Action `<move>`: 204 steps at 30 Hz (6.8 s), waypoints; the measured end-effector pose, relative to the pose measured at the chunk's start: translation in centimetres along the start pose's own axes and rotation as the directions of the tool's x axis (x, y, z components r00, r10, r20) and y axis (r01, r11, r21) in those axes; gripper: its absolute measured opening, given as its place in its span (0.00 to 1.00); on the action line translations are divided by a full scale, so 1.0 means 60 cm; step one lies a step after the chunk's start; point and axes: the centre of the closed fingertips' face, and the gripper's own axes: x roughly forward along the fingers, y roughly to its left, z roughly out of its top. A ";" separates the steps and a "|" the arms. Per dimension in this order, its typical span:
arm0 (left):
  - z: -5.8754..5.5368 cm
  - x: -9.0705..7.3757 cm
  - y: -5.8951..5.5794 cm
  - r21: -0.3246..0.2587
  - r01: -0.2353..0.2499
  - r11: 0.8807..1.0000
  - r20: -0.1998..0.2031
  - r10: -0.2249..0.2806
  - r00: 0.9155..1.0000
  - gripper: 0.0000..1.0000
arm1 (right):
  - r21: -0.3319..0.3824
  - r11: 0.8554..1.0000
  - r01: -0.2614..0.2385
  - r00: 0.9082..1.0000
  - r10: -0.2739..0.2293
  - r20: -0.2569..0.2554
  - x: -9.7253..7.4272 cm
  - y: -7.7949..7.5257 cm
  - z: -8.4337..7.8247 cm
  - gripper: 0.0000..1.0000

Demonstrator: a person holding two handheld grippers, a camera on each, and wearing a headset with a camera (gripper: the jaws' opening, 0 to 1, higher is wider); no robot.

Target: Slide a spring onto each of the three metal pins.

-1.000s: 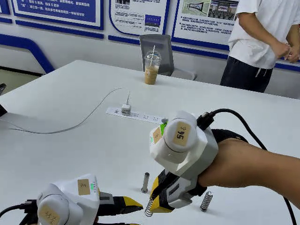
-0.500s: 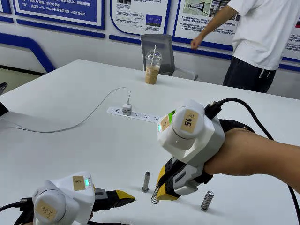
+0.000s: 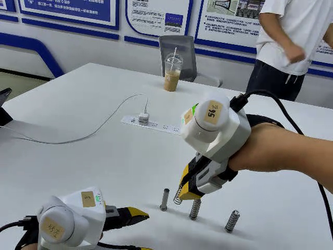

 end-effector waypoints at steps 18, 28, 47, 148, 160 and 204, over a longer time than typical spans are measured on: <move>-0.001 -0.001 0.005 -0.017 -0.004 1.000 -0.002 0.004 1.000 0.50 | 0.039 0.999 0.026 1.000 -0.025 -0.014 0.031 -0.058 0.006 0.12; -0.005 -0.002 0.007 -0.024 -0.007 1.000 -0.007 0.007 1.000 0.52 | 0.063 0.998 0.017 1.000 -0.016 -0.021 0.055 -0.070 0.005 0.12; -0.012 -0.005 0.012 -0.037 -0.015 0.999 -0.010 0.014 1.000 0.52 | 0.068 0.998 -0.001 0.999 0.004 -0.053 0.083 -0.074 -0.004 0.12; 0.003 -0.016 0.038 -0.042 -0.054 0.998 0.002 0.054 0.999 0.53 | 0.221 0.974 0.044 0.995 -0.062 0.074 0.086 -0.053 -0.050 0.40; 0.010 -0.017 0.045 -0.044 -0.063 0.997 0.010 0.063 0.998 0.54 | 0.293 0.953 0.082 0.975 -0.138 0.175 0.045 -0.052 -0.060 0.45; 0.034 -0.014 0.046 -0.040 -0.061 0.997 0.034 0.062 0.997 0.57 | 0.547 0.817 0.180 0.861 -0.400 0.315 -0.063 -0.022 -0.162 0.51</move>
